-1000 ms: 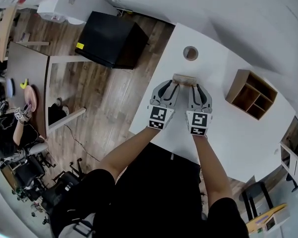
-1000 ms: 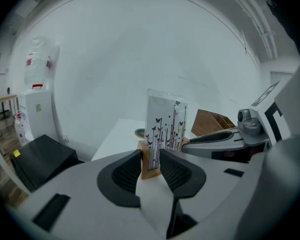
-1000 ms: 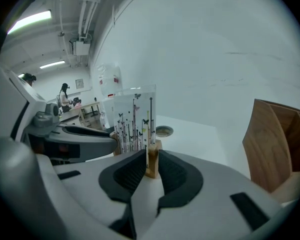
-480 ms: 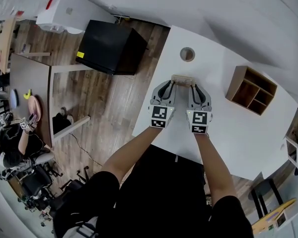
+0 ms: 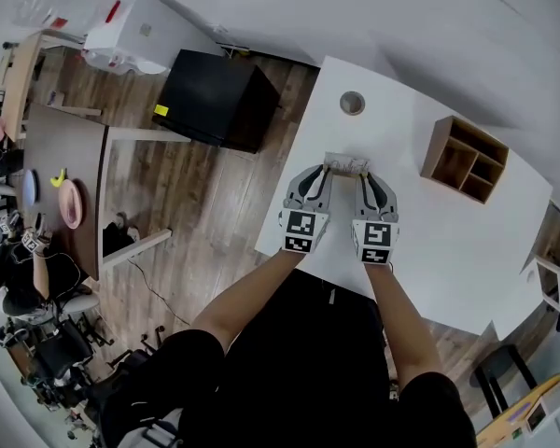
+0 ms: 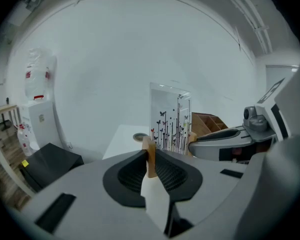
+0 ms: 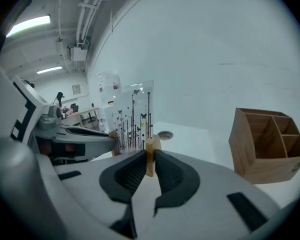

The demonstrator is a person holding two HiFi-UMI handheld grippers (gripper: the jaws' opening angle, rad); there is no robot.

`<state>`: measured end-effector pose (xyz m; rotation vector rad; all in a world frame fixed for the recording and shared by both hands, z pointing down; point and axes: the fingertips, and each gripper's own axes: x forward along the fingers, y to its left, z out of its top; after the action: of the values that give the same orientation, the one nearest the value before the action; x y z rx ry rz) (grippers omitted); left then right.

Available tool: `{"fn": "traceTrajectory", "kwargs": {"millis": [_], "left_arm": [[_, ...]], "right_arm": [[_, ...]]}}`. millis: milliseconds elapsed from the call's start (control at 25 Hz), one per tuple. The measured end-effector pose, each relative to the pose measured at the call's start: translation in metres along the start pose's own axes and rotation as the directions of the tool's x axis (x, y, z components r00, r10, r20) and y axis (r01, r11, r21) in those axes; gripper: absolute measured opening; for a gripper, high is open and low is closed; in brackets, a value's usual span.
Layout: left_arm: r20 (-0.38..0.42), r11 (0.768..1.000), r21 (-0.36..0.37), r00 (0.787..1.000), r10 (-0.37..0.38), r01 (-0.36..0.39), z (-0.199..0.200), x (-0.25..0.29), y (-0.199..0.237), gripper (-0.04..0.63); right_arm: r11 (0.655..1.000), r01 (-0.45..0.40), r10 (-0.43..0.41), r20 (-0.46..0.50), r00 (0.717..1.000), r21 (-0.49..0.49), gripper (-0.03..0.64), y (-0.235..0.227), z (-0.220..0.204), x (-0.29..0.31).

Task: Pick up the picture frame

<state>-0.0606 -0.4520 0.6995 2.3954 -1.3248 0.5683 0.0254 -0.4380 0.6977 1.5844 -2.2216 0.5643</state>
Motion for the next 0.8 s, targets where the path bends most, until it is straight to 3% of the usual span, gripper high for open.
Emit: {"fn": "traceTrajectory", "kwargs": {"millis": [480,800], "left_arm": [[0.106,1.000,0.000,0.994,0.009,-0.010,0.009,-0.152,-0.043,0.060],[0.131,1.000,-0.007,0.991,0.009,-0.008,-0.019,-0.287,-0.090,0.060]], "right_arm": [[1.000,-0.008,0.006,0.108,0.994,0.016,0.066,0.077,0.015,-0.133],[1.000,0.016,-0.018,0.140,0.990,0.020,0.066,0.149,-0.010,-0.255]]}}
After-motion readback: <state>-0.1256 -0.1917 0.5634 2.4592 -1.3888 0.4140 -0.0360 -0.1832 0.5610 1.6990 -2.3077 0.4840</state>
